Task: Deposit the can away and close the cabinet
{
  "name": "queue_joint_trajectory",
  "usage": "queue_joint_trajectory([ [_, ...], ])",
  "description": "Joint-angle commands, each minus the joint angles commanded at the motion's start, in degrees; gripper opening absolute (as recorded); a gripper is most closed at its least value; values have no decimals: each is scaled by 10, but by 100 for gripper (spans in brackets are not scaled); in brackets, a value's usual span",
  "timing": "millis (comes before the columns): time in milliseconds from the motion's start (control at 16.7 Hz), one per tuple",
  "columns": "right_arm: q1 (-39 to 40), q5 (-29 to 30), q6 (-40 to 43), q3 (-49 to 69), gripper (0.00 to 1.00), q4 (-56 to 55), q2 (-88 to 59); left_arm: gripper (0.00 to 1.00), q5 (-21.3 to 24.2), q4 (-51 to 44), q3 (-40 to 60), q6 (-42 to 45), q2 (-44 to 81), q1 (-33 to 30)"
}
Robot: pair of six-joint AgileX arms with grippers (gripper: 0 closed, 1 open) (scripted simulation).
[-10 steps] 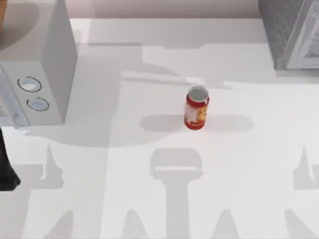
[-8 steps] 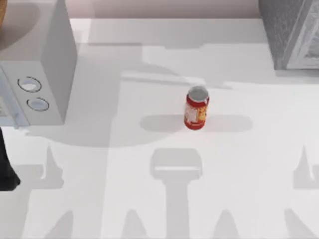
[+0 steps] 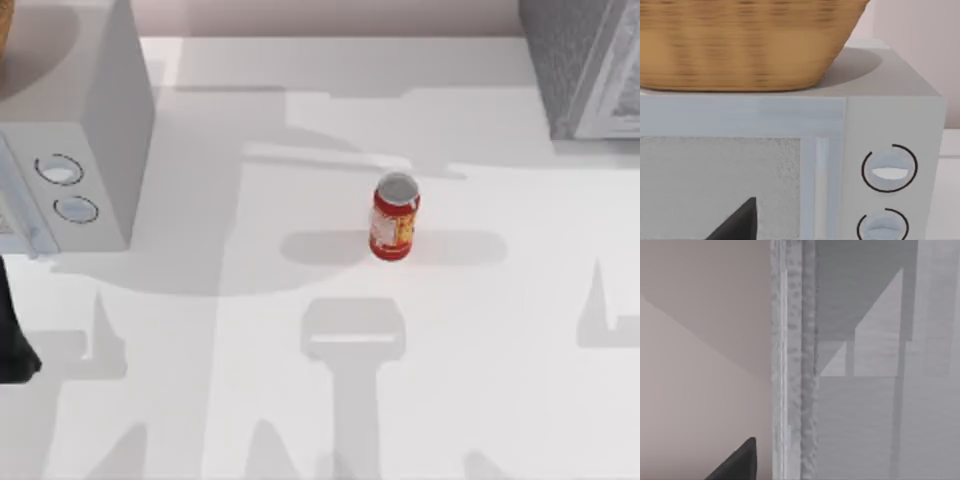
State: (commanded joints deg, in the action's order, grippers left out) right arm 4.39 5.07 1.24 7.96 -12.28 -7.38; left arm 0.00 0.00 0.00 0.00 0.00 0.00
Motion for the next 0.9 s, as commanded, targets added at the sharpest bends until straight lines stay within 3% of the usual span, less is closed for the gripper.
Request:
queue_joint_trajectory([
  [420,94,82,-9,81,100,-162,-212,100,0,0,0,0,0,0],
  [900,222,202,-28,170,100,-367,-555,100,0,0,0,0,0,0],
])
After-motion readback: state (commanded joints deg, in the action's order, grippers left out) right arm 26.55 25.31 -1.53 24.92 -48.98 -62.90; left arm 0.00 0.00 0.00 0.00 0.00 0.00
